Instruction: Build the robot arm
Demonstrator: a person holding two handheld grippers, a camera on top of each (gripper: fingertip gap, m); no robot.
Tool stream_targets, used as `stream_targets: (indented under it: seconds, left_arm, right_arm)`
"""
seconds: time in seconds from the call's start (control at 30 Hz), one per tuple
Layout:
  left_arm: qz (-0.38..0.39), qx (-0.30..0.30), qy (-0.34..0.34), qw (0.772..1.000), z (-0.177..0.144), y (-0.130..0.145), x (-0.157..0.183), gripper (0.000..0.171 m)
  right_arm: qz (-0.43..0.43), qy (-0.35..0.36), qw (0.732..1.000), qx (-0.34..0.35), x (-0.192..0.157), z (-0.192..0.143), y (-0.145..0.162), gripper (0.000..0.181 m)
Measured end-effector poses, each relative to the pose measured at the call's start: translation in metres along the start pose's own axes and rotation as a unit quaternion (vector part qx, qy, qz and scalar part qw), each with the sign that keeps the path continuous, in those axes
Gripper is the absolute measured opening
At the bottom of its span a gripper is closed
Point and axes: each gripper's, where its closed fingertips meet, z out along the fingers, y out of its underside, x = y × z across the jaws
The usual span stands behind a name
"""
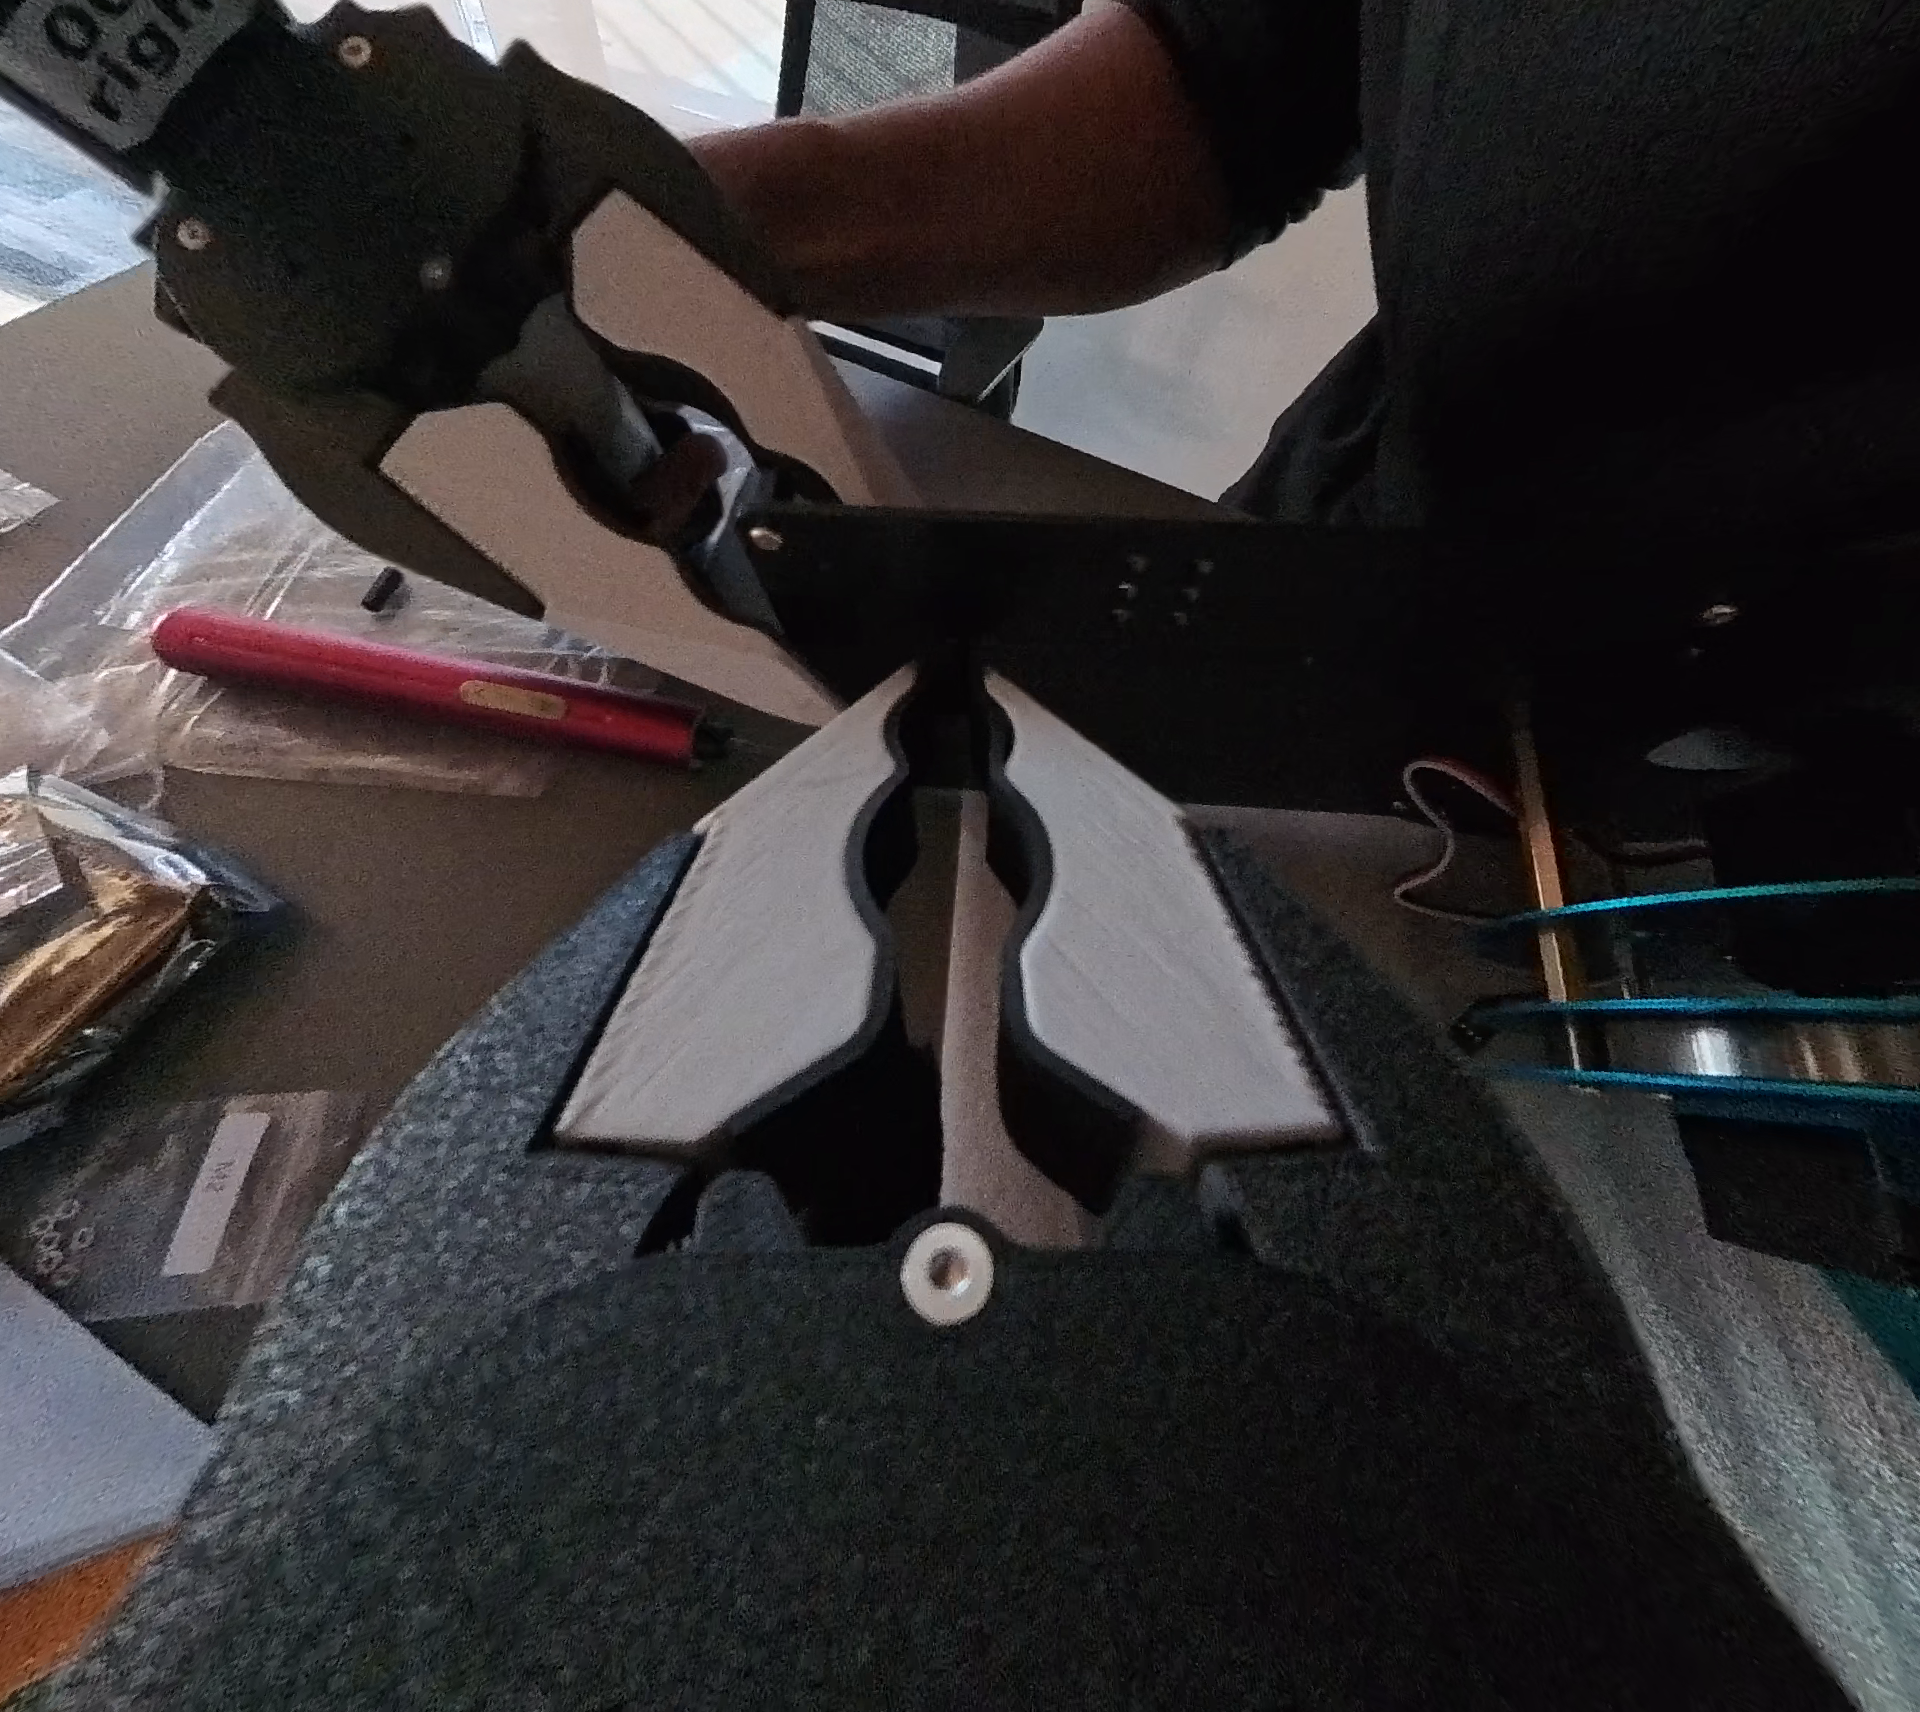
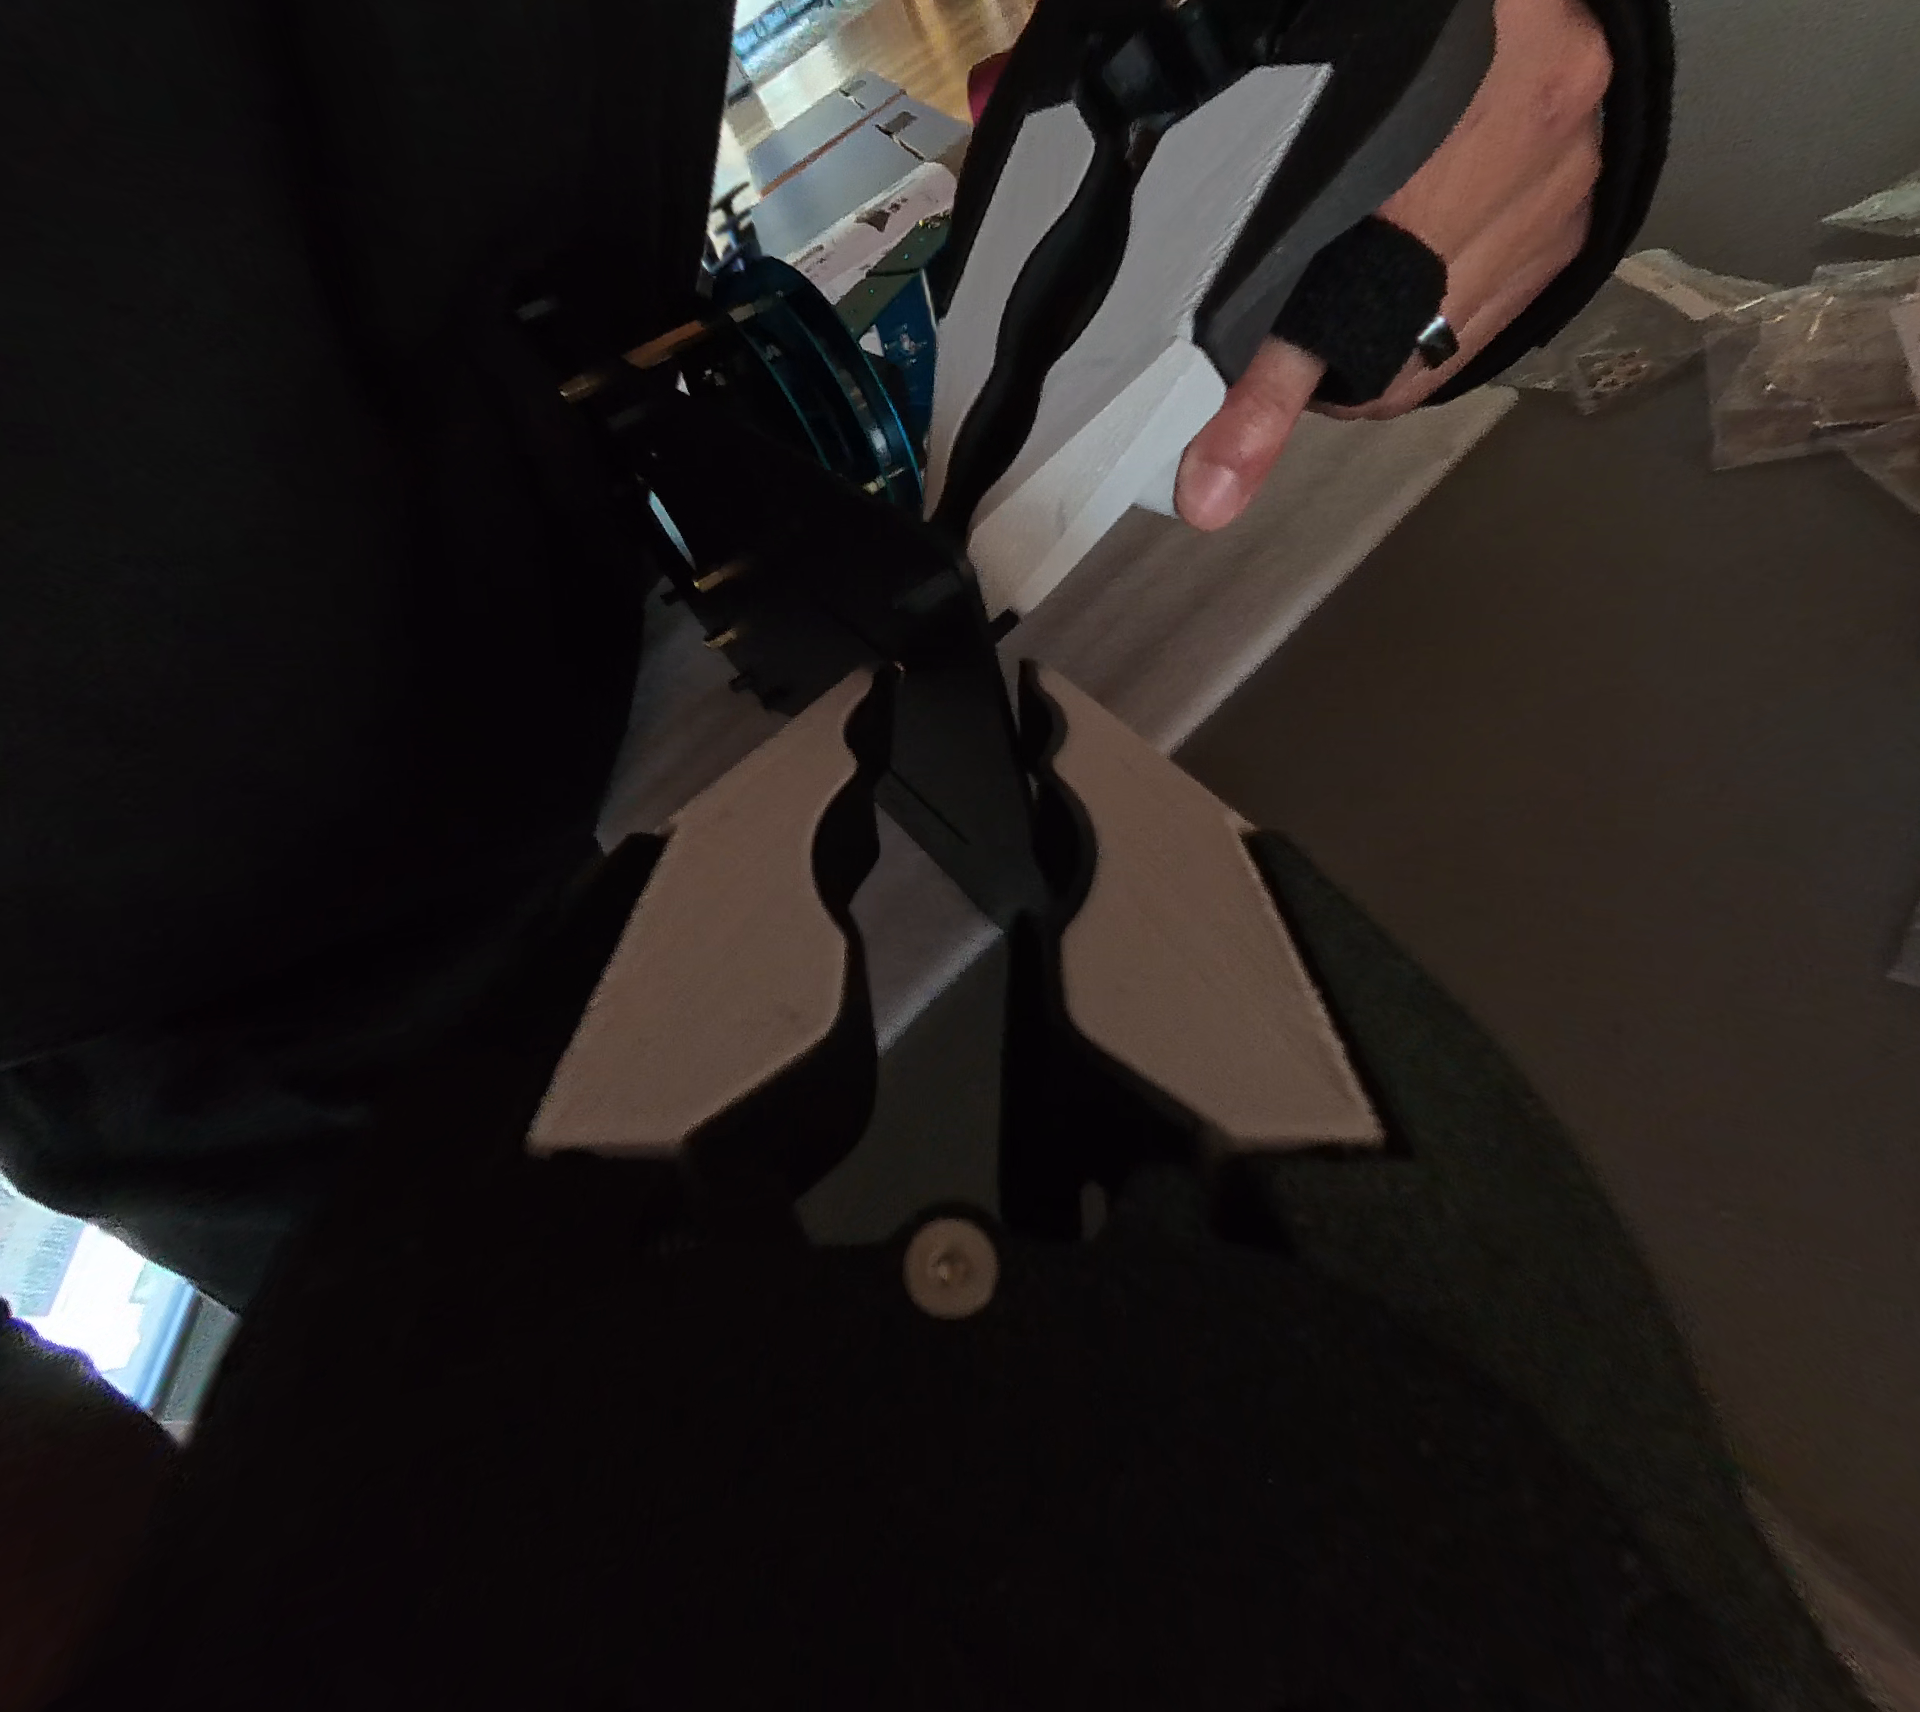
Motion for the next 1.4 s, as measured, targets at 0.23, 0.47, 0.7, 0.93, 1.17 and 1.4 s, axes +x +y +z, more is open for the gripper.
stream_targets:
  seconds: [0.23, 0.47, 0.7, 0.93, 1.17, 1.4]
  left_arm:
    - [-0.067, -0.013, -0.009, 0.998, -0.002, -0.001, 0.001, 0.006]
    - [-0.512, 0.1, 0.118, 0.845, -0.02, -0.001, -0.019, 0.024]
    - [-0.609, 0.077, 0.157, 0.774, 0.001, -0.001, 0.0, 0.022]
    - [-0.584, 0.079, 0.154, 0.793, 0.003, -0.005, 0.0, 0.006]
    - [-0.118, 0.026, 0.002, 0.993, 0.005, -0.002, 0.004, 0.005]
    - [0.181, -0.037, -0.09, 0.979, 0.004, 0.002, -0.001, 0.005]
  right_arm:
    - [0.007, -0.006, 1.0, 0.005, 0.0, 0.0, 0.0, 0.021]
    - [0.006, -0.007, 1.0, 0.005, 0.0, 0.0, 0.0, 0.021]
    - [0.003, -0.007, 1.0, 0.003, 0.0, 0.0, 0.0, 0.021]
    - [0.002, -0.006, 1.0, 0.002, 0.0, 0.0, 0.001, 0.021]
    - [0.004, -0.011, 1.0, 0.001, -0.001, -0.001, 0.001, 0.02]
    - [0.005, -0.006, 1.0, 0.003, 0.0, 0.0, 0.001, 0.02]
